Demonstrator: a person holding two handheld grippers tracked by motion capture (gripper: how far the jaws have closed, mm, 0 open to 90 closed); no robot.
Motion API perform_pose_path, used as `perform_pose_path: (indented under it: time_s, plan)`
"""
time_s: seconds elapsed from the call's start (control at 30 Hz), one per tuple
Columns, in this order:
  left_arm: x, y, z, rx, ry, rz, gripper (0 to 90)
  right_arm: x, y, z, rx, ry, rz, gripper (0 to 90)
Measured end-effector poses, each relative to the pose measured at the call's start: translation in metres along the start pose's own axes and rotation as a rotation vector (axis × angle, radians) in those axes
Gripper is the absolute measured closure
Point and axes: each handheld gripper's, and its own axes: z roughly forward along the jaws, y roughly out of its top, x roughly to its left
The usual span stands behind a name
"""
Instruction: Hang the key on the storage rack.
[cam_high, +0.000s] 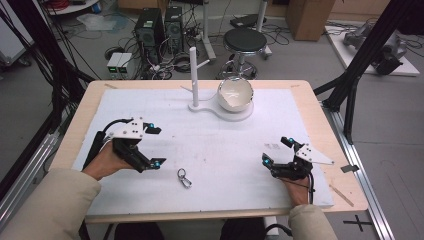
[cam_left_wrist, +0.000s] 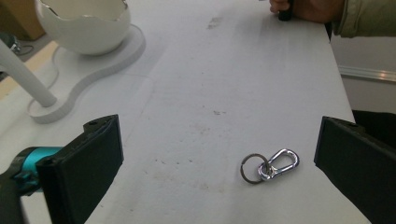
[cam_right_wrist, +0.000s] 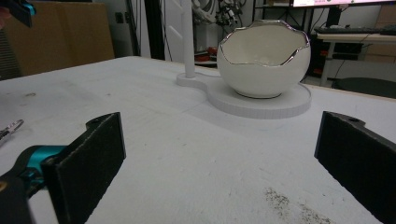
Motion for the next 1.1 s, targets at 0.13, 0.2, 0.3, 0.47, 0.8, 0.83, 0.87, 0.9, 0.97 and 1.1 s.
perform_pose_path:
  time_s: [0.13, 0.2, 0.3, 0.47, 0.8, 0.83, 0.87, 0.9, 0.97, 1.1]
  plan:
    - [0.004, 0.000, 0.009, 0.037, -0.031, -0.011, 1.7, 0.000, 0.000, 0.000, -0.003, 0.002, -0.004, 0.8]
    - [0.007, 0.003, 0.018, 0.077, -0.084, -0.017, 1.7, 0.000, 0.000, 0.000, -0.001, -0.001, 0.000, 0.8]
    - [0.007, 0.004, 0.025, 0.096, -0.100, -0.005, 1.7, 0.000, 0.000, 0.000, -0.001, -0.001, -0.001, 0.8]
    - [0.003, -0.001, 0.046, 0.199, -0.131, 0.016, 1.7, 0.000, 0.000, 0.000, -0.002, 0.000, -0.008, 0.8]
    - [-0.001, -0.001, 0.069, 0.274, -0.178, 0.016, 1.7, 0.000, 0.000, 0.000, -0.002, -0.001, -0.002, 0.8]
    - [-0.002, -0.002, 0.072, 0.278, -0.185, 0.010, 1.7, 0.000, 0.000, 0.000, -0.002, -0.001, -0.003, 0.8]
    - [-0.002, -0.002, 0.072, 0.278, -0.185, 0.010, 1.7, 0.000, 0.000, 0.000, -0.002, -0.001, -0.002, 0.8]
    - [-0.003, -0.002, 0.076, 0.301, -0.197, 0.006, 1.7, 0.000, 0.000, 0.000, -0.003, -0.002, -0.002, 0.8]
    - [-0.004, -0.002, 0.079, 0.319, -0.215, -0.001, 1.7, 0.000, 0.000, 0.000, -0.003, -0.003, -0.001, 0.8]
    - [-0.006, -0.003, 0.084, 0.332, -0.231, -0.011, 3.0, 0.000, 0.000, 0.000, -0.004, -0.002, 0.001, 0.8]
